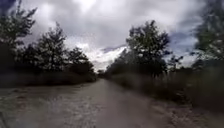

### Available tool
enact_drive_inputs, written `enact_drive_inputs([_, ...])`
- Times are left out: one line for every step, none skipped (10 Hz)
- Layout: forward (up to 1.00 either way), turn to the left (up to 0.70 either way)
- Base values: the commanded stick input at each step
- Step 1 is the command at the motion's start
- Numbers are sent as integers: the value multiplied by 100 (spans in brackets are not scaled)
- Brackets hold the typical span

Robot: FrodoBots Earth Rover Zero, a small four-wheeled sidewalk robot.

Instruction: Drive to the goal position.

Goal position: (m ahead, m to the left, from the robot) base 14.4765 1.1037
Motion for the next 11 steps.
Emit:
enact_drive_inputs([45, 0])
enact_drive_inputs([45, 0])
enact_drive_inputs([45, 0])
enact_drive_inputs([45, 0])
enact_drive_inputs([45, 0])
enact_drive_inputs([45, 0])
enact_drive_inputs([45, 0])
enact_drive_inputs([45, 0])
enact_drive_inputs([45, 0])
enact_drive_inputs([45, 0])
enact_drive_inputs([45, 0])
